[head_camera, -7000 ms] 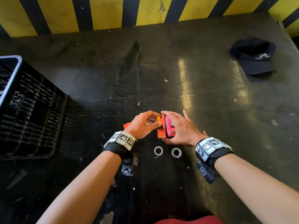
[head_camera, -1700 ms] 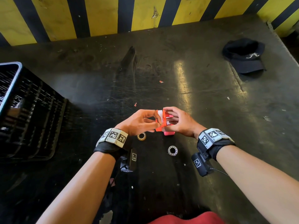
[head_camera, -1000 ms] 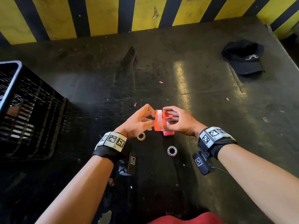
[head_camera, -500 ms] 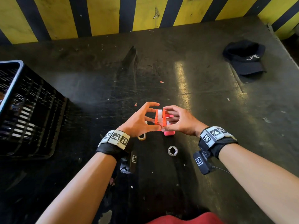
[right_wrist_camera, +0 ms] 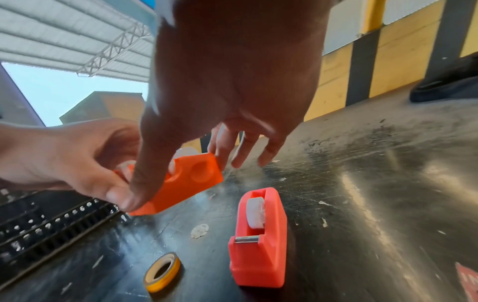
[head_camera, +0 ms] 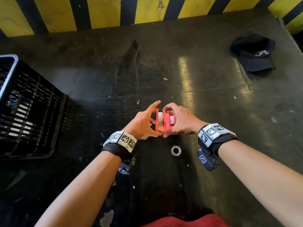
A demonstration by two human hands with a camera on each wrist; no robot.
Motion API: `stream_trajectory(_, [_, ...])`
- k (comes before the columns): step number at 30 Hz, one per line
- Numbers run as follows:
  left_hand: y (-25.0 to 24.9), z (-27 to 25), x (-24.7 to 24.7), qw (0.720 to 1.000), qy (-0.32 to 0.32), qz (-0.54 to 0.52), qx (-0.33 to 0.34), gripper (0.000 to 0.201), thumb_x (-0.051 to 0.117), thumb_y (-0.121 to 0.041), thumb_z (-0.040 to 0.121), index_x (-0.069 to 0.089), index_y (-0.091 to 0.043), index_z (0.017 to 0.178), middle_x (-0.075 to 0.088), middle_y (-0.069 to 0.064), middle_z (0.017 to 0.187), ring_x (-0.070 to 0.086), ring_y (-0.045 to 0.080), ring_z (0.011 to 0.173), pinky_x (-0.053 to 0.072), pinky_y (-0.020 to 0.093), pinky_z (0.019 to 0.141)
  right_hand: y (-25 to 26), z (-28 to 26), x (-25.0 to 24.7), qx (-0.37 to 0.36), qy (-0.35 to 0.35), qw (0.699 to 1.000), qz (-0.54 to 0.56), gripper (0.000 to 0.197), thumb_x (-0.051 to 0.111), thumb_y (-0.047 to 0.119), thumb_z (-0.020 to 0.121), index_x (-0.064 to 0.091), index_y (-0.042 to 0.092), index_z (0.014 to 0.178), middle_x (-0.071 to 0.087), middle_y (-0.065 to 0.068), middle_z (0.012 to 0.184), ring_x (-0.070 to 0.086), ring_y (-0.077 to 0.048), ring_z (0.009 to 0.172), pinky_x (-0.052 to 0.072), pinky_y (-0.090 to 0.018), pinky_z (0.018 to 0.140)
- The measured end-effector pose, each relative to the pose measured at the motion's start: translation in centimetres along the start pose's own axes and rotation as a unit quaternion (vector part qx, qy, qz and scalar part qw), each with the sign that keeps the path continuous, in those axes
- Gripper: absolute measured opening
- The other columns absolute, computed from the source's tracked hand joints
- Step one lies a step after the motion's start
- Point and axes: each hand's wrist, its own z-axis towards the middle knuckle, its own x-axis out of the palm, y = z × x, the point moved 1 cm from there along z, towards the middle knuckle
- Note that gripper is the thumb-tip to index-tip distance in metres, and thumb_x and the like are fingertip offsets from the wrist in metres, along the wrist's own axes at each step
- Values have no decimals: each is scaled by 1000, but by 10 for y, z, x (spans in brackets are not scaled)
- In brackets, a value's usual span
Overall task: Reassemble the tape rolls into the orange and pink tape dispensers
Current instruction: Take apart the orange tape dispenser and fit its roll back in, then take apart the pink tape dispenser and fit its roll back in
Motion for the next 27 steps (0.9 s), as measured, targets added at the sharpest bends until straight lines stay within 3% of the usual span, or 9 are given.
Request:
stream_trajectory(3, [6,10,0,1000,-4,25,4,129,94,-20,68,7,-33,163,46,9,158,68,14,112,54,35,102,0,14,3,-2,2,997,-76,112,97,58,51,40,25,141,59,0,144,49,-23,140,18,-54,124])
stream_trajectory(6, [15,20,1,999,-9,46,-2,130,95,-23,66,7,-34,162,49,11,156,66,19,122,48,44,113,-2,29,9,6,8,993,-116,110,95,60,54,38,25,141,56,1,149,47,-22,145,-4,-64,125])
stream_trajectory(12, [42,40,16,999,-11,37,-19,131,94,-25,64,6,-38,160,52,10,151,65,18,121,48,44,112,-13,51,23,9,11,983,-182,109,92,61,57,35,24,142,50,1,153,46,-23,146,-9,-70,122])
stream_trajectory(16, [55,47,30,999,-12,41,-34,128,92,-27,64,7,-40,159,50,11,149,60,28,129,47,54,112,-18,56,34,9,11,977,-212,111,91,59,59,33,20,146,50,-4,154,38,-24,152,-14,-71,120])
stream_trajectory(21, [56,50,39,997,-21,64,-34,122,91,-24,67,12,-29,161,34,10,159,49,35,140,45,55,113,-21,57,45,3,-11,969,-245,111,90,57,63,30,19,148,50,-8,155,32,-26,155,-17,-71,116])
stream_trajectory(24, [56,50,42,996,-30,76,-28,122,91,-21,68,13,-24,162,33,10,159,48,36,140,45,51,113,-22,57,48,3,-13,967,-253,112,89,57,65,26,19,149,50,-8,155,29,-27,157,-18,-71,116])
stream_trajectory(27, [57,51,45,993,-37,107,-29,129,93,-24,67,7,-23,163,37,12,159,50,35,138,45,49,114,-24,56,48,7,9,971,-239,124,91,56,64,17,21,157,36,-6,166,16,-30,160,-14,-72,118])
